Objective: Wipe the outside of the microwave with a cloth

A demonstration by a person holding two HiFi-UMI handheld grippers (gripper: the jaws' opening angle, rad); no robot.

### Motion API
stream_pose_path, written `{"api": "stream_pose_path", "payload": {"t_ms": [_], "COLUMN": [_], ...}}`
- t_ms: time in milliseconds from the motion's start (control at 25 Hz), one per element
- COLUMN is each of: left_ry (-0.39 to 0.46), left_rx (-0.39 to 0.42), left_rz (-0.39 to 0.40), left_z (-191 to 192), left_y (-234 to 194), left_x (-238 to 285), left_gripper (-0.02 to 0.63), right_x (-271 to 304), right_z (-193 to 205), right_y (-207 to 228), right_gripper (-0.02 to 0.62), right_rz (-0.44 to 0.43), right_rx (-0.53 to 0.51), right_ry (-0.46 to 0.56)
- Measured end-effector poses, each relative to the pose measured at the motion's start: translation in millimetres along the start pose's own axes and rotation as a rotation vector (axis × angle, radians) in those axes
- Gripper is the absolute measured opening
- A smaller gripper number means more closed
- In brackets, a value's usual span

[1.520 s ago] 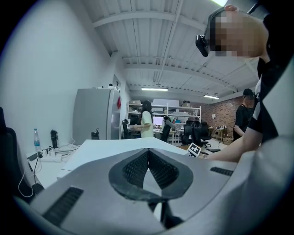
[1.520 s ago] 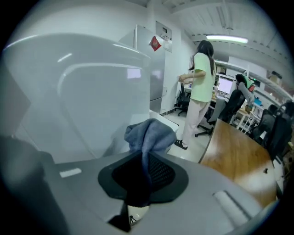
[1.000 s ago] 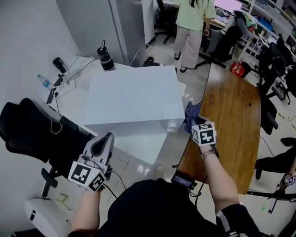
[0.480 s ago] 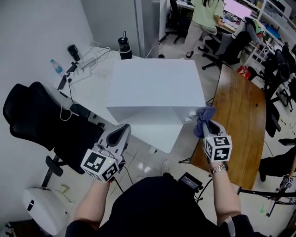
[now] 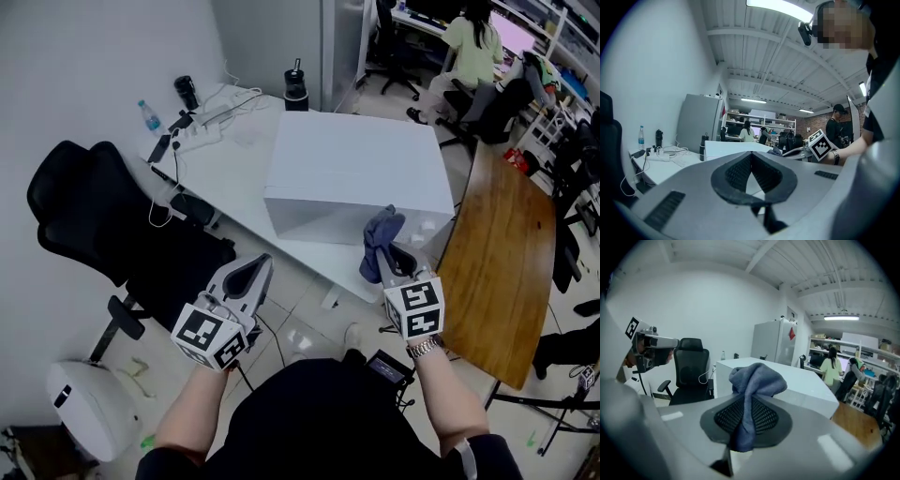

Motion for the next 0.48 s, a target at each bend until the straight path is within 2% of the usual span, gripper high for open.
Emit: {"api": "stream_pose_path", "payload": {"t_ms": [280, 480], "left_ry": [-0.013, -0.026], "left_rx": [0.004, -0.004], "left_rz": [-0.101, -0.183], "left_z": [6.9, 11.8], "left_y": [-27.3, -46.5], "left_x": [-57.9, -94.9], "left_gripper": [0.005, 0.005], "right_x": [51.8, 88.5], "right_z": [-2.4, -0.6], "right_y": [-84.3, -129.7], "right_gripper": [0.046, 0.048], "right_rz": [-0.147, -0.205], "right_rx": [-0.083, -0.132], "right_ry": [-0.006, -0.012]}}
Point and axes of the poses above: the fingertips, and each gripper's own axes: x forward along the fingers, y to its right, z out of its underside, the point moved 7 cm from there along -x, backward along the fingers, and after that the axes turned 15 degrees about x, right-handed, at the moved point
